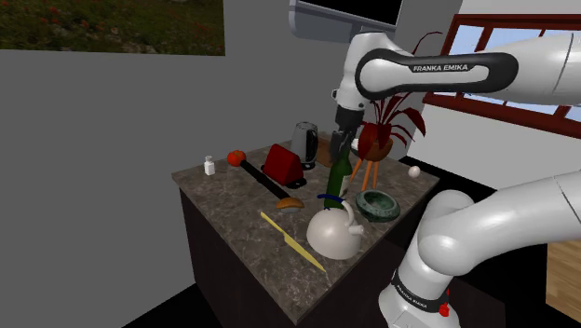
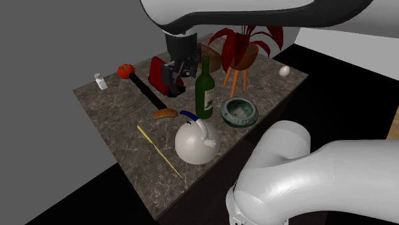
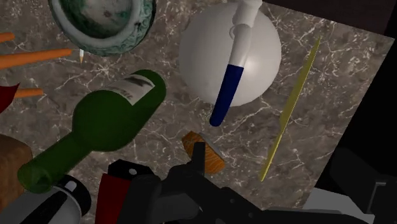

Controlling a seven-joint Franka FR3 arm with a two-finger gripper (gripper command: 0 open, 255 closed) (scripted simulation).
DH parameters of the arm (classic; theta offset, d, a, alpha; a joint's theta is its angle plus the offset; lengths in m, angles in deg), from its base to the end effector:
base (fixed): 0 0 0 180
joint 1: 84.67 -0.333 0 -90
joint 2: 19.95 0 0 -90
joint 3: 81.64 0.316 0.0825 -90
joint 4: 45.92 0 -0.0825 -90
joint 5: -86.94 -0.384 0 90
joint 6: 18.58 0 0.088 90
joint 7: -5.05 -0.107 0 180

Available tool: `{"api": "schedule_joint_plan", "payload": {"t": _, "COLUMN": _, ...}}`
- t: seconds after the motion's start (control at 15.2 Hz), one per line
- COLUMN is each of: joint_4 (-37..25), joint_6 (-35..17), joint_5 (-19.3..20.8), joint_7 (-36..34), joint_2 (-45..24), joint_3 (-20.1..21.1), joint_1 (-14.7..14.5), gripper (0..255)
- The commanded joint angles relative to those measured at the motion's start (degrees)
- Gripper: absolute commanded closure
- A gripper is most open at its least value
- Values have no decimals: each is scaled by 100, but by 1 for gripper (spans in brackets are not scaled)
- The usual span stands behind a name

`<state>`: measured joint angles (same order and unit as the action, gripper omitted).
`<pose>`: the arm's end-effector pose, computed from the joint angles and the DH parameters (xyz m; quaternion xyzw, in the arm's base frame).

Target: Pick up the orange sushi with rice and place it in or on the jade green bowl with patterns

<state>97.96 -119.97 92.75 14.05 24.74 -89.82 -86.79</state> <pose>0.3193 -0.0494 0.5292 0.9984 0.0544 0.0170 0.0016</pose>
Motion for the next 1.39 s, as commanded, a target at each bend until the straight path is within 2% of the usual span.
{"api": "schedule_joint_plan", "payload": {"t": 0.0, "joint_4": 269, "joint_6": -478, "joint_5": 89, "joint_7": 415, "joint_2": -87, "joint_3": -267, "joint_1": -33, "gripper": 0}}
{"api": "schedule_joint_plan", "payload": {"t": 0.46, "joint_4": 751, "joint_6": -2221, "joint_5": 140, "joint_7": 1810, "joint_2": -1058, "joint_3": -1192, "joint_1": -341, "gripper": 0}}
{"api": "schedule_joint_plan", "payload": {"t": 0.79, "joint_4": 734, "joint_6": -3426, "joint_5": -259, "joint_7": 3049, "joint_2": -2141, "joint_3": -1954, "joint_1": -851, "gripper": 0}}
{"api": "schedule_joint_plan", "payload": {"t": 0.92, "joint_4": 642, "joint_6": -3854, "joint_5": -631, "joint_7": 3676, "joint_2": -2646, "joint_3": -2292, "joint_1": -1161, "gripper": 0}}
{"api": "schedule_joint_plan", "payload": {"t": 1.06, "joint_4": 498, "joint_6": -4221, "joint_5": -1194, "joint_7": 4429, "joint_2": -3192, "joint_3": -2645, "joint_1": -1537, "gripper": 0}}
{"api": "schedule_joint_plan", "payload": {"t": 1.19, "joint_4": 291, "joint_6": -4486, "joint_5": -2010, "joint_7": 5352, "joint_2": -3794, "joint_3": -2967, "joint_1": -1932, "gripper": 0}}
{"api": "schedule_joint_plan", "payload": {"t": 1.32, "joint_4": 9, "joint_6": -4599, "joint_5": -3059, "joint_7": 6428, "joint_2": -4460, "joint_3": -3132, "joint_1": -2205, "gripper": 0}}
